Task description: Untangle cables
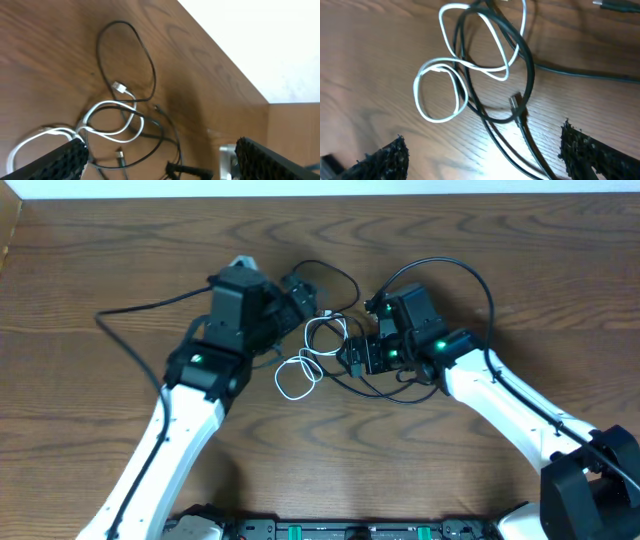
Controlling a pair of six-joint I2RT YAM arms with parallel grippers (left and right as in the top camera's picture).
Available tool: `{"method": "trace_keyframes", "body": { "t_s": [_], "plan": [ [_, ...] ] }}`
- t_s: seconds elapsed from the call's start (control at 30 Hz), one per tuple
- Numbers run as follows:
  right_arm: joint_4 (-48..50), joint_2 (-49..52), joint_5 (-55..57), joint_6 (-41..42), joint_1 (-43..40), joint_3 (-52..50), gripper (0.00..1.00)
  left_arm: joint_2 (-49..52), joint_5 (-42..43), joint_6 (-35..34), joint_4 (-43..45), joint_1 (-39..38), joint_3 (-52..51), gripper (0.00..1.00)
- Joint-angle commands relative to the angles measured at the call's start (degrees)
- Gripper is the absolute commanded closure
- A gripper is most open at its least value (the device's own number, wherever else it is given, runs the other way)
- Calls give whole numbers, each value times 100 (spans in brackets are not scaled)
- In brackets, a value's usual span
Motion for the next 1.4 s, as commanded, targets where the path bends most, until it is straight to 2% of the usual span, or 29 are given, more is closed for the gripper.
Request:
{"method": "trace_keyframes", "body": {
  "t_s": [0.0,0.1,0.2,0.37,0.53,0.63,0.8,0.87,1.07,1.17,1.3,1.37],
  "plan": [
    [76,-55,-793,372,-234,11,7,-363,-525,308,-448,153,20,5],
    [122,-52,-1019,367,-313,11,7,-507,-953,306,-717,173,20,5],
    [166,-52,-1139,369,-282,11,8,-507,-966,304,-726,173,20,5],
    [396,-52,-2057,345,-87,11,10,-503,-964,304,-850,173,20,5],
    [553,-52,-1849,286,170,11,15,-498,-964,304,-1032,173,20,5],
    [804,-37,-1322,-221,400,11,14,-498,-966,304,-1025,173,20,5],
    [942,96,826,-1082,868,9,14,-498,-964,302,-1025,173,20,5],
    [1047,243,1351,-1252,929,9,16,-498,-964,302,-1027,173,20,5],
    [1366,776,2013,-1250,920,11,19,-498,-964,302,-1027,173,20,5],
    [1543,1185,2347,-1246,922,11,25,-498,-964,304,-1027,173,20,5],
    [1735,1261,2459,-1239,922,11,28,-498,-966,304,-1027,173,20,5],
    [1902,1261,2470,-1215,920,11,33,-498,-966,304,-1025,173,20,5]
  ]
}}
